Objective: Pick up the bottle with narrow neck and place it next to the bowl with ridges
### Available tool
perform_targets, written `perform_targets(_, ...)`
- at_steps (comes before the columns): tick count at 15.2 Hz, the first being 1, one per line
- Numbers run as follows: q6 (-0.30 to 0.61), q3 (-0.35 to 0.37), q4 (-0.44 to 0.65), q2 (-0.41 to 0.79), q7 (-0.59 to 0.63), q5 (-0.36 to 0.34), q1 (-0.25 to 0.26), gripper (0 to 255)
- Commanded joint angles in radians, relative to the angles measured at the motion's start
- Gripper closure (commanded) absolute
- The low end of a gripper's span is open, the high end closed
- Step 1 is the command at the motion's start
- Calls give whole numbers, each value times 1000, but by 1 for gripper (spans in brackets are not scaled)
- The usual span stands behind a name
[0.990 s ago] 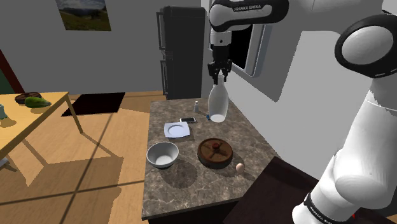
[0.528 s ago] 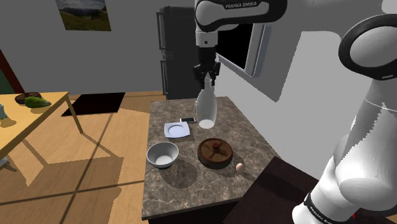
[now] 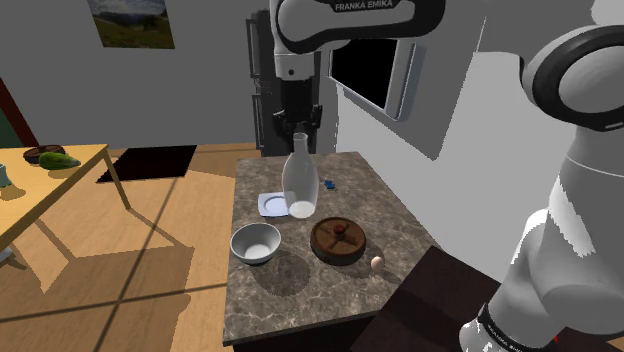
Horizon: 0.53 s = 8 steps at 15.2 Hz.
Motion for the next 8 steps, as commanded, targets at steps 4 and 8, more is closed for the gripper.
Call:
perform_targets(4, -29, 45, 106, 75, 110, 0, 64, 255)
perform_targets(8, -58, 77, 211, 150, 195, -5, 119, 255)
